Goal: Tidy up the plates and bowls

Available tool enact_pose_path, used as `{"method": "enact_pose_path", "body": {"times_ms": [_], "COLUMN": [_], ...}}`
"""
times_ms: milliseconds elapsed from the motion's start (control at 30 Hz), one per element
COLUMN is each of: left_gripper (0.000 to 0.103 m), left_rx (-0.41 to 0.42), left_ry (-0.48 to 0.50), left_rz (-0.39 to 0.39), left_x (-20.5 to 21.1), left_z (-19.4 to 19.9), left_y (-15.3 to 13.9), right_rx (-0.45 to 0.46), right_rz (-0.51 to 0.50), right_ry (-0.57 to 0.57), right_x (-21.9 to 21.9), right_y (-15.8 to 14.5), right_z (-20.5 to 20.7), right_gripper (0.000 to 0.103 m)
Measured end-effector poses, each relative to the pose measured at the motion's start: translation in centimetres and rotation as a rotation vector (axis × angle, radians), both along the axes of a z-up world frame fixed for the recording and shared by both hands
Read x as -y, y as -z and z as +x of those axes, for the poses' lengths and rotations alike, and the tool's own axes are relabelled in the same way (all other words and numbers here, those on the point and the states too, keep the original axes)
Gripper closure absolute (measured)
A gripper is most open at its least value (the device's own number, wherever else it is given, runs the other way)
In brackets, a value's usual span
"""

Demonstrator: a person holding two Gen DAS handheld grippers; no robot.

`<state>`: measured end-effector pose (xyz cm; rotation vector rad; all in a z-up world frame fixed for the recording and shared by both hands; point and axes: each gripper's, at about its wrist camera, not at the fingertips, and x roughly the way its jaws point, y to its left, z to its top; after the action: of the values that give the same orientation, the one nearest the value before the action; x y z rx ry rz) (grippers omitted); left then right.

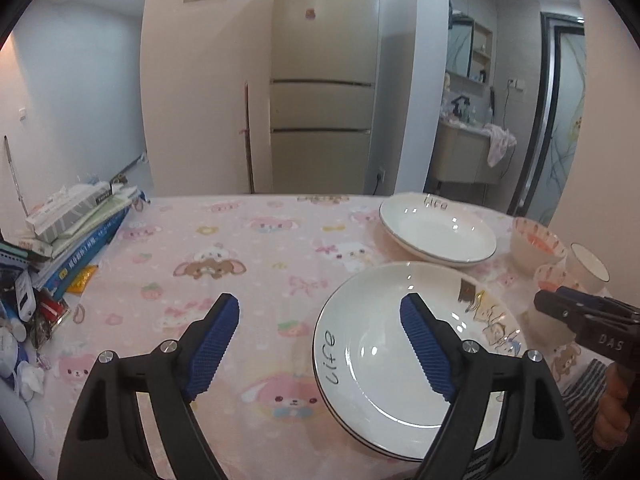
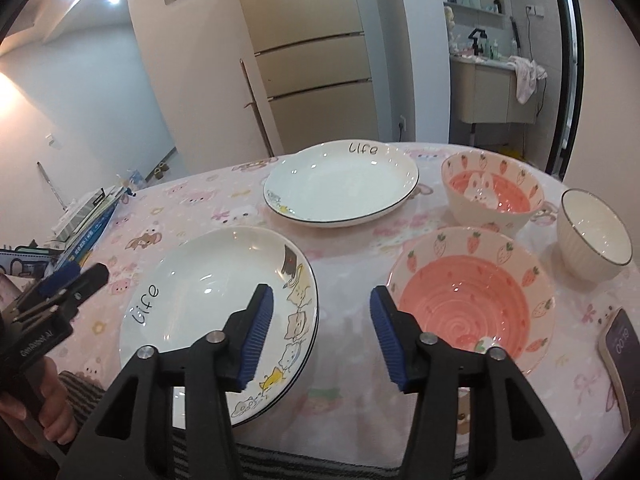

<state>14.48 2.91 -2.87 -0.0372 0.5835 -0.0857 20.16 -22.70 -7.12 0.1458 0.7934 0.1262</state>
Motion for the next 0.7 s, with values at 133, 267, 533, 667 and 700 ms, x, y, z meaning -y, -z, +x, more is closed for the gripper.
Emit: {"method": "enact_pose_path", "body": {"times_ms": [133,267,533,667,700], "left_gripper": [0.017,0.013,0.013,0.008,0.008], "left_rx": [0.048,0.092,0.222,0.228,0.224], "left_ry": [0.057,0.071,0.067,0.067,0.074], "left_rz": [0.014,-0.004,0.054,0.022,0.038], "left_x": [0.8,1.0,2.4,3.0,3.4], "left_z": [-1.2,-1.8,-3.5,-3.3,-3.2], "left_y": [-1.2,-1.6,-2.0,-0.9,-0.5], "right_rx": [0.002,-0.001,0.183,0.246,0.253], "right_rz": [-0.026,-0.081,-0.123,-0.129,-0.134], "right_ry": [0.003,0.024,0.029,-0.001,0.000], "right_x": [-0.4,-0.8,-1.4,-1.9,-2.0], "right_y": [0.0,0.0,-2.1,-2.5,-2.4], "right_z": [0.1,0.0,-2.0,-2.5,-2.5], "right_gripper": [0.049,0.043,0.033,0.030,0.030]}}
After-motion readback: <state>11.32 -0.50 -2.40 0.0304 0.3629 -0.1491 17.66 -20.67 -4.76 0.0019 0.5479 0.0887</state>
